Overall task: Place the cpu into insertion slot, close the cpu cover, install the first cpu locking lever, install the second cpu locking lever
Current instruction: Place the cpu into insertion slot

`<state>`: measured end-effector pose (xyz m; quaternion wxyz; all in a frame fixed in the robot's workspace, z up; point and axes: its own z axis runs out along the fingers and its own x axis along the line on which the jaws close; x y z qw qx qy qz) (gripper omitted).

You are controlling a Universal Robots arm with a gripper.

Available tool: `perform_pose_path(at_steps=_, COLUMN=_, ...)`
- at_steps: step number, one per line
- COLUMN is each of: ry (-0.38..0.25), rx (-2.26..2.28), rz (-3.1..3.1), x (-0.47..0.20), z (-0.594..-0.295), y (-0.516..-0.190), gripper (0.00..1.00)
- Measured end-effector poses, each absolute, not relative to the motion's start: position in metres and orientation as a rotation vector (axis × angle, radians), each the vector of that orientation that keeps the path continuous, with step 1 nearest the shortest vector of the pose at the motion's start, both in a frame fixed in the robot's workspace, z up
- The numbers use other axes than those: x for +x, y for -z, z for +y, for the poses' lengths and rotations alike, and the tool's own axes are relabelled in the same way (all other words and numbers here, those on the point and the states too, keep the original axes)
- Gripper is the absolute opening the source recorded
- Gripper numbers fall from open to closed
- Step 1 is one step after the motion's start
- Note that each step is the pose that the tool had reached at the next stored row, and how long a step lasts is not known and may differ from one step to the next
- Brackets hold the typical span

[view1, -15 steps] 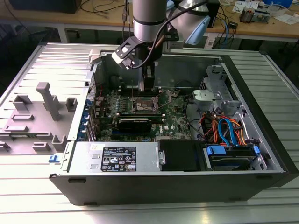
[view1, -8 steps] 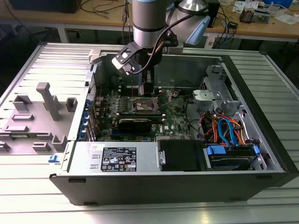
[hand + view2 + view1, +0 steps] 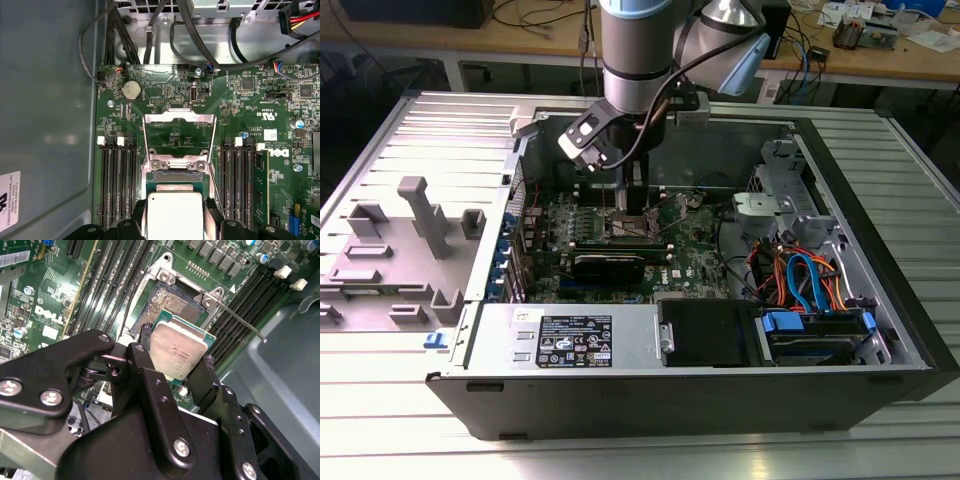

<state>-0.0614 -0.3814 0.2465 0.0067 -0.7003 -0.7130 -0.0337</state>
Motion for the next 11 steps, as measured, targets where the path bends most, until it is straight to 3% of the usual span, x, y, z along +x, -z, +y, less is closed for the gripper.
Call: perform_pose_path(at_steps=11, ry=0.105, rx=-2.191, rz=-2.231, x=-0.0614, z=-0.3814, y=-0.2455, gripper=0.54)
